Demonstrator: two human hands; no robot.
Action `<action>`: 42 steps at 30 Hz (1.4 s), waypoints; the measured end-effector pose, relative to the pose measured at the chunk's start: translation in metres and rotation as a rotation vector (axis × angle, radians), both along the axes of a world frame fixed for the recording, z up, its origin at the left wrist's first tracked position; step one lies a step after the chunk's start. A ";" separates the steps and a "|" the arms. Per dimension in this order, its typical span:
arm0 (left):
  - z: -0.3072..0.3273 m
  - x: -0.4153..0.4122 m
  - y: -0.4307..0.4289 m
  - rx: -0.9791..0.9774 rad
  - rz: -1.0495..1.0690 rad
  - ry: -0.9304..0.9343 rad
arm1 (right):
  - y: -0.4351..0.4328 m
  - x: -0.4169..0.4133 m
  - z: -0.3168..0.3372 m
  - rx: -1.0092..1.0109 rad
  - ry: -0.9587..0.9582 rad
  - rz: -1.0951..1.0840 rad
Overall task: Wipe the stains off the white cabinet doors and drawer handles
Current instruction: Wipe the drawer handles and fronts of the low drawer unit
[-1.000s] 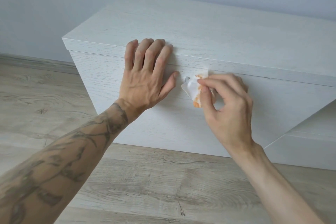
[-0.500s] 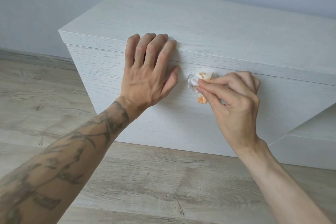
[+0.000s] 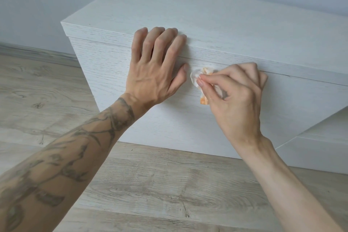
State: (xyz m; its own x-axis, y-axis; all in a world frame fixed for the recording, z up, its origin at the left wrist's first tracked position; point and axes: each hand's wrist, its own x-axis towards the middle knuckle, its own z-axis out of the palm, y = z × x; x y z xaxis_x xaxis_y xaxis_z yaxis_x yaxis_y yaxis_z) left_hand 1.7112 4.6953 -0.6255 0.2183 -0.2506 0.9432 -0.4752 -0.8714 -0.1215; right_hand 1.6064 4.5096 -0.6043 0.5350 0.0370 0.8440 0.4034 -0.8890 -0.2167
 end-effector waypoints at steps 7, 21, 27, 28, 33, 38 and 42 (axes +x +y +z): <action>0.001 -0.003 0.000 0.000 -0.007 0.037 | -0.017 -0.029 0.015 0.506 0.033 0.051; 0.002 -0.006 0.000 0.005 0.008 0.033 | -0.002 -0.012 0.001 0.053 0.018 0.030; 0.000 -0.004 0.001 0.000 0.000 0.029 | 0.009 0.004 0.001 -0.040 -0.054 0.071; 0.001 -0.004 0.000 -0.002 -0.002 0.029 | 0.008 0.002 0.000 -0.046 -0.074 0.053; 0.001 -0.005 0.000 -0.003 -0.002 0.028 | 0.011 -0.001 -0.003 -0.017 -0.085 -0.005; 0.001 -0.004 0.001 -0.005 -0.008 0.037 | 0.016 0.004 -0.001 -0.033 -0.088 -0.021; 0.001 -0.005 0.001 -0.003 0.000 0.036 | 0.014 0.000 0.000 -0.032 -0.089 -0.030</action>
